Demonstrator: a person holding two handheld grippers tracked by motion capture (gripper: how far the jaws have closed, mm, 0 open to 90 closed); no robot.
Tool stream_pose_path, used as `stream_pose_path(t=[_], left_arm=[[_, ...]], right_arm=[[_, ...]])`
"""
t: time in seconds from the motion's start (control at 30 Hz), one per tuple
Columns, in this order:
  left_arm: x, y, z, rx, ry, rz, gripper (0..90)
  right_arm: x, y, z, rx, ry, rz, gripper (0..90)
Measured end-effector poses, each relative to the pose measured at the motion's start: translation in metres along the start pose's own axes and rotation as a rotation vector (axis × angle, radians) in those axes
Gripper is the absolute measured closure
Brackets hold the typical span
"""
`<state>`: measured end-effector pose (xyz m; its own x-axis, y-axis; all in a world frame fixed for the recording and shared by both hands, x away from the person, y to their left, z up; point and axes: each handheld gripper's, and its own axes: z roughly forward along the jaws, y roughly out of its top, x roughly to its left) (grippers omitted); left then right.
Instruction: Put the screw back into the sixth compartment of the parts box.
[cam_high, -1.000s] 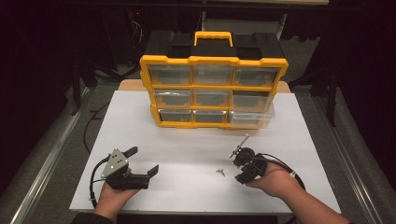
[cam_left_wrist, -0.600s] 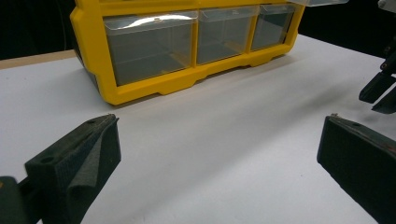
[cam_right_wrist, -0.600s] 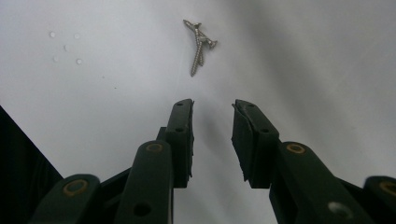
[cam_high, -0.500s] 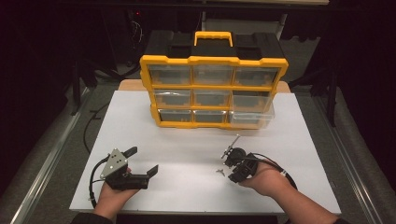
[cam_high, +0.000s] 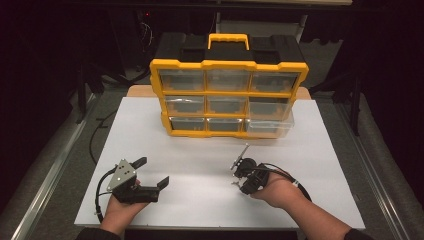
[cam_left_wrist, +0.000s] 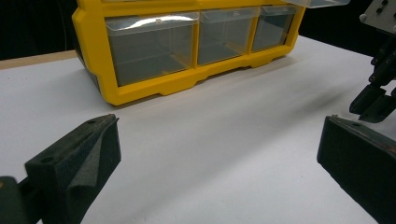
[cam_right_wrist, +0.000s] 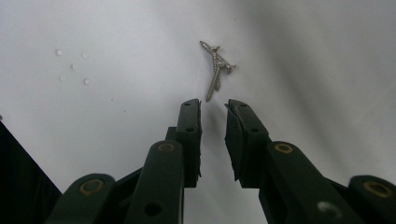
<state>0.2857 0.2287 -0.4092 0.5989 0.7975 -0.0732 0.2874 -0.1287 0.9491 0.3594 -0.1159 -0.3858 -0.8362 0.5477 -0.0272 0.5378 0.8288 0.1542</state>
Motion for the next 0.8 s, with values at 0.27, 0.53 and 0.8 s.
stream_pose_path(t=[0.27,0.53,0.8], left_arm=[[-0.0004,0.0008,-0.0013,-0.019,0.019,0.005,0.1],[-0.0002,0.001,-0.0022,-0.021,0.015,0.005,0.1],[-0.0004,0.0011,-0.0022,-0.019,0.013,0.007,0.1]], right_arm=[[0.0009,0.0032,0.0009,-0.002,-0.001,0.005,78.4],[0.0018,0.0082,0.0035,0.001,0.001,0.004,78.9],[0.0008,0.01,0.0053,0.005,-0.001,0.006,80.0]])
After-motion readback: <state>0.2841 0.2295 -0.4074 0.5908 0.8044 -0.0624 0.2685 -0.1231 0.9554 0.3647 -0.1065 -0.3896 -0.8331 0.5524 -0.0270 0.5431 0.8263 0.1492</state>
